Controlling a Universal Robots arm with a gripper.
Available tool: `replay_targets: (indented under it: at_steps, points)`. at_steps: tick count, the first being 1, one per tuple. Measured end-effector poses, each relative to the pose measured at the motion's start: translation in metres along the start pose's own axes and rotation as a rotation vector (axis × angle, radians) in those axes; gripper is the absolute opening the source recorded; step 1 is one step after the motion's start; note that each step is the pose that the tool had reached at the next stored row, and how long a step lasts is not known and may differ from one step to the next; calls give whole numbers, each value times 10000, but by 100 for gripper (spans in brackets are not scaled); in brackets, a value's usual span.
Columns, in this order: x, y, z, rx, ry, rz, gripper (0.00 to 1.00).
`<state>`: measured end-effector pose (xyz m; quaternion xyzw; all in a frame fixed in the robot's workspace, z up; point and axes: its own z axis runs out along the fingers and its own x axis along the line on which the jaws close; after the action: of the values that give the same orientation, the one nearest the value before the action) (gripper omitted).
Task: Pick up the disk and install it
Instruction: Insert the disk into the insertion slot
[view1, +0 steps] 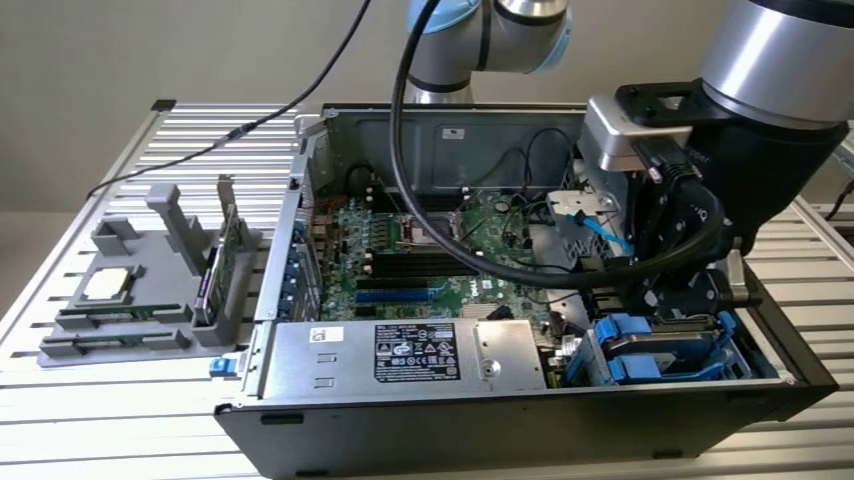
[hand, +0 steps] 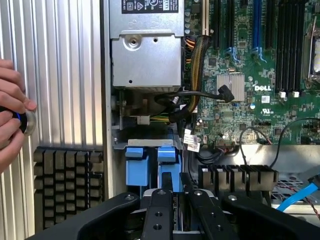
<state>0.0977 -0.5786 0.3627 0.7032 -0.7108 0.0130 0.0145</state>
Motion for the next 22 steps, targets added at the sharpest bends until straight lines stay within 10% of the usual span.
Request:
replay_targets:
  at_steps: [22]
  points:
    - [-12,-14,206,-18,8,-1,20]
